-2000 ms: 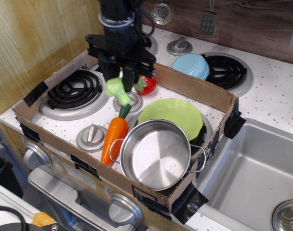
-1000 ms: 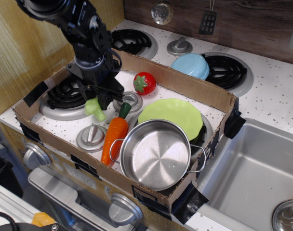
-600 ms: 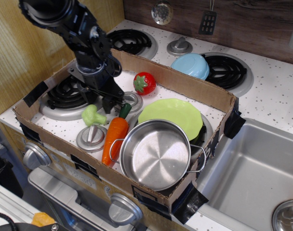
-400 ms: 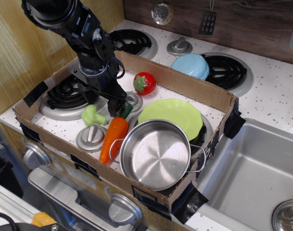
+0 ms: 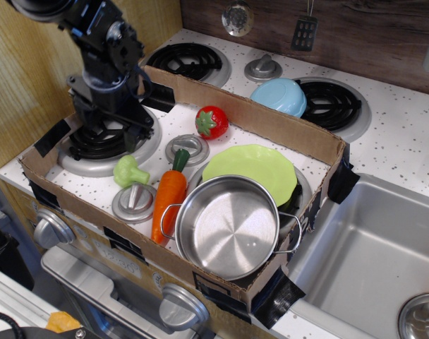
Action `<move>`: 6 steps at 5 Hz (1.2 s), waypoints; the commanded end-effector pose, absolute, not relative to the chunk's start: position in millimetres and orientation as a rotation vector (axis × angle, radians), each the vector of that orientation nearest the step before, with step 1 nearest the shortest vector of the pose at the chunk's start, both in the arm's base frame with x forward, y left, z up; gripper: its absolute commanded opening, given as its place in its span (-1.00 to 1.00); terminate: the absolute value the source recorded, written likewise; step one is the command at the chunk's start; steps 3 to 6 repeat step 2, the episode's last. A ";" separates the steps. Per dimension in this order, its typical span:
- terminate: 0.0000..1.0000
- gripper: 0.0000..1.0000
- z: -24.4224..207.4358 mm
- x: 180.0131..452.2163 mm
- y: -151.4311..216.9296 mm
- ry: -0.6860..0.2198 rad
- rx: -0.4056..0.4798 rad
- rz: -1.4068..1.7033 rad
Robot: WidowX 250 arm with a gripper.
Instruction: Take broccoli out of pan
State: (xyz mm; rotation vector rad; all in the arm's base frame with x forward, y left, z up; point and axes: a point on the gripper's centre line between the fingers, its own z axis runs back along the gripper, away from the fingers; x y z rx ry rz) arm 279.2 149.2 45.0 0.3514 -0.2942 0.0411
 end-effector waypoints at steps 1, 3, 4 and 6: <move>-1.00 1.00 85.1 298.9 149.1 -0.345 0.413 0.030; 1.00 1.00 90.2 300.9 148.9 -0.350 0.414 0.026; 1.00 1.00 90.2 300.9 148.9 -0.350 0.414 0.026; 1.00 1.00 90.2 300.9 148.9 -0.350 0.414 0.026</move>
